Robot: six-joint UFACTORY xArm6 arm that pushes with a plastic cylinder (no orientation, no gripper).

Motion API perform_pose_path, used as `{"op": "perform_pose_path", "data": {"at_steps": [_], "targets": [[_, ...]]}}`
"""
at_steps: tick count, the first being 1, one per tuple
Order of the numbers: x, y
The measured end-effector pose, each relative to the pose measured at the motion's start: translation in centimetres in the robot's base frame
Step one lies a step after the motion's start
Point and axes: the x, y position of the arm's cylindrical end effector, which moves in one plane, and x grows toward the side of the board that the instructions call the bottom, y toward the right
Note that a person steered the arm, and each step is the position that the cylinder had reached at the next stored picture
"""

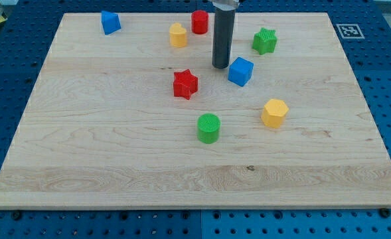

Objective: Slide the blue cube to the top right of the board

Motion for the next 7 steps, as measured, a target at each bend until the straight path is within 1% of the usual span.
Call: {"op": "perform_pose_path", "data": {"at_steps": [3,4,5,6,7], "targets": [[0.0,-1.3],[0.6,0.3],[3.7,1.5],[4.3,1.5],[4.3,4.9]]}}
